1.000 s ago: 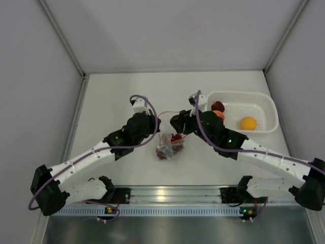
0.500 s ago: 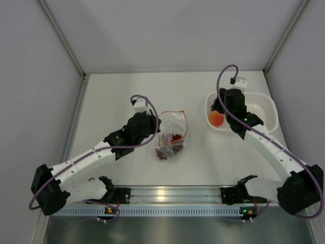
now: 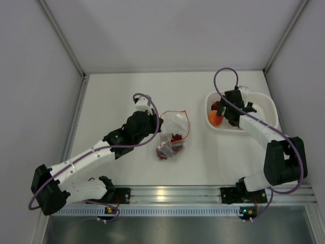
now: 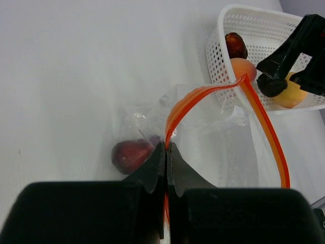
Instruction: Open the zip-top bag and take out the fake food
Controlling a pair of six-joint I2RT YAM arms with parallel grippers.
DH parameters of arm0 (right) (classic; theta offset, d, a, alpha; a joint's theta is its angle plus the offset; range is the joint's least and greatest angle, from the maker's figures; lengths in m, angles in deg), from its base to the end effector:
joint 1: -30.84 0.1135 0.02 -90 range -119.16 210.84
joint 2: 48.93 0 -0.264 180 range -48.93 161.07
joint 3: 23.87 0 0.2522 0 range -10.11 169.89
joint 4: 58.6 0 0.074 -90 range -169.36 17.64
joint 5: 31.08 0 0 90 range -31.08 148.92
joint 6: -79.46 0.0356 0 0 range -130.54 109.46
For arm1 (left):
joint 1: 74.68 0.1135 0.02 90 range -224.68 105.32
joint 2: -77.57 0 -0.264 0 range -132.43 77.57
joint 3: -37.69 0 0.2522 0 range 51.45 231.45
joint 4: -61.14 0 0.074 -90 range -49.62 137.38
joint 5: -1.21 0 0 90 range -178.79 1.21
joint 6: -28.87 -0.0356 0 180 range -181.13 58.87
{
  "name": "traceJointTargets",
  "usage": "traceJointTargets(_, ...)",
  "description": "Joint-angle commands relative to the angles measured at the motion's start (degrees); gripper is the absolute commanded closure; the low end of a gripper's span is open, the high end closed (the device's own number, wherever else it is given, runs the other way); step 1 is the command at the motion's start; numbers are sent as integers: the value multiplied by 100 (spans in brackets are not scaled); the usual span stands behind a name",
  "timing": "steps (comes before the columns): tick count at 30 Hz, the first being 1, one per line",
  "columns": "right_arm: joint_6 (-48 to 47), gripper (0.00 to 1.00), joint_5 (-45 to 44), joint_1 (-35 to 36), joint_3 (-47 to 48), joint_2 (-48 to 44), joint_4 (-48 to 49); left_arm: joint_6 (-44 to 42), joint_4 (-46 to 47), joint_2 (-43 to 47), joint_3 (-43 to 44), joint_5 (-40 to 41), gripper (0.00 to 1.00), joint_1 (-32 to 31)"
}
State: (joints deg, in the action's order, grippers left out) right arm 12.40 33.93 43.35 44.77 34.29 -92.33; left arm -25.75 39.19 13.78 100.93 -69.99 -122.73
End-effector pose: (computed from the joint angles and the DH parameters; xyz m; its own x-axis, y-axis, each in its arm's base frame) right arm 0.2996 0.0511 0.2328 -0.6410 0.2197 -0.7355 0.3560 0.9340 -0.0313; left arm 0.1791 -0.1820 0.3067 -0.5010 -0.2626 -0.8247 0.2636 0.8613 -0.4344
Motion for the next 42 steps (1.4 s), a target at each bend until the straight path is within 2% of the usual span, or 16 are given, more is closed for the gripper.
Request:
traceJointTargets(1,26,1,-208,-109,279,-138,-34,-145,54,-11,273,-149,100,6)
traceJointTargets(2,26,1,-138,-100,209,-209,10,-145,45,-19,291,-149,100,6)
traceJointTargets(8,70,1,1662,-100,-196,-895,660,-110,54,-81,423,-254,100,6)
traceJointTargets(9,175,3,2004,-100,-205,-956,687,-101,54,-98,440,-272,100,6)
traceJointTargets(10,228,11,2146,-100,-205,-1061,696,-92,54,-99,466,-298,100,6)
traceJointTargets(12,351,19,2462,-56,-214,-1254,740,-83,54,-81,467,-334,100,6)
traceJointTargets(13,413,26,2473,57,-205,-1334,705,-57,54,-90,467,-343,100,-2)
traceJointTargets(16,527,36,2368,478,-135,-1677,626,-22,54,-107,441,-369,100,-2)
traceJointTargets(18,580,39,2298,760,-47,-1905,582,31,63,-116,440,-413,100,-2)
traceJointTargets(25,756,50,1534,2542,217,-2257,661,198,159,-64,405,-579,100,-2)
traceJointTargets(28,835,50,1138,3211,330,-2153,731,277,343,-37,353,-729,100,-11)
traceJointTargets(33,923,51,865,3845,507,-1574,836,601,590,59,151,-686,100,-11)
traceJointTargets(42,1213,59,584,4119,577,-528,951,673,652,393,10,-457,100,-20)
